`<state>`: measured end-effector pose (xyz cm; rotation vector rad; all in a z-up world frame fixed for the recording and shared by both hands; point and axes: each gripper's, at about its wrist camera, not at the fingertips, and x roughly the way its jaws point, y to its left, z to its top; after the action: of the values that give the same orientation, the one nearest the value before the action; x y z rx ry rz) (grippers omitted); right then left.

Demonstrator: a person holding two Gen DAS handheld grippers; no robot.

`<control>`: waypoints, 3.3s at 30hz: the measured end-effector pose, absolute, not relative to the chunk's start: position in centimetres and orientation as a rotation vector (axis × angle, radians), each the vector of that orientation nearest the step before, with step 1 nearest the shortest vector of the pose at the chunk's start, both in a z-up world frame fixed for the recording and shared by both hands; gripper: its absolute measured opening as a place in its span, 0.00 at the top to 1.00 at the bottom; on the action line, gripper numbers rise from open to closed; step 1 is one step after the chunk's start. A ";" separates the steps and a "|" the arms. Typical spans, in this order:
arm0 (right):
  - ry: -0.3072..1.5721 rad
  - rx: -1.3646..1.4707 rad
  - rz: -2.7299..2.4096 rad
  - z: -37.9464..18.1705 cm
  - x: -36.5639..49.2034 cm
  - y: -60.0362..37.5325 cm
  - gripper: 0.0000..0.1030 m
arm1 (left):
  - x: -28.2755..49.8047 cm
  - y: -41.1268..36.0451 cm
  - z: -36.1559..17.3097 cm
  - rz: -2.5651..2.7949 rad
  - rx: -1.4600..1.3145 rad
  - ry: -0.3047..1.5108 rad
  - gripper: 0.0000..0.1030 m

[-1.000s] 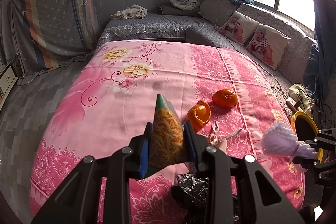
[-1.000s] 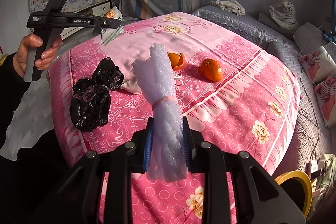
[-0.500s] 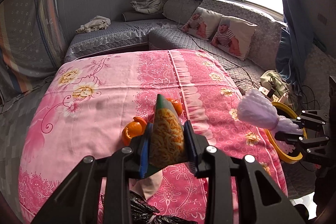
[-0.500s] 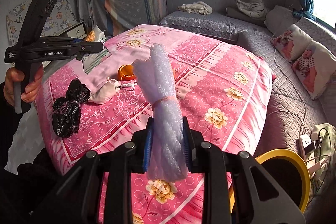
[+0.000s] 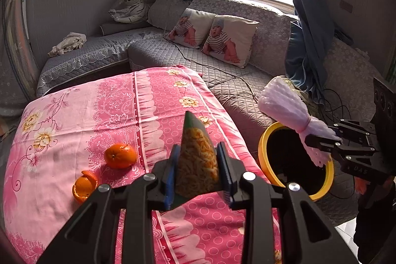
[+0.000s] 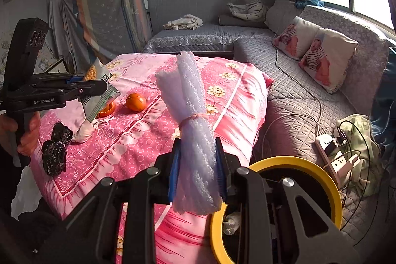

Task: Collect trash
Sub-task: 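Carry the green snack bag and lavender mesh roll with both tools over the yellow bin, then open the left tool to drop the snack bag while the right tool drops the mesh, then move both tools back toward the black plastic bag and oranges on the bedspread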

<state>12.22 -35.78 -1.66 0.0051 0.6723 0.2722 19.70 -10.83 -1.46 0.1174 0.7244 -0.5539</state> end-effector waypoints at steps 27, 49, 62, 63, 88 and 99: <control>0.689 0.217 -0.105 -6.4 8.2 -50.9 0.76 | 19.5 -29.0 -5.9 -0.862 0.175 0.820 0.72; 0.786 0.310 -0.162 -11.5 8.8 -54.0 0.74 | 19.6 -34.4 -11.2 -0.911 0.230 0.942 0.70; 0.782 0.346 -0.197 -11.7 8.5 -55.3 0.56 | 20.8 -33.0 -11.4 -0.838 0.150 0.961 0.31; 0.783 0.346 -0.199 -11.7 8.4 -55.3 0.56 | 20.9 -32.8 -11.4 -0.831 0.145 0.957 0.28; 0.759 0.267 -0.081 -10.1 12.6 -48.5 0.14 | 21.2 -17.5 -6.3 -0.519 0.042 0.744 0.08; 0.705 0.199 0.026 -8.0 17.0 -41.9 0.10 | 19.2 -5.9 -4.8 -0.297 -0.012 0.737 0.08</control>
<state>17.03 -41.88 -7.99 0.1993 0.7047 0.0265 19.17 -5.87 -4.78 -0.0117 0.7374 -0.2973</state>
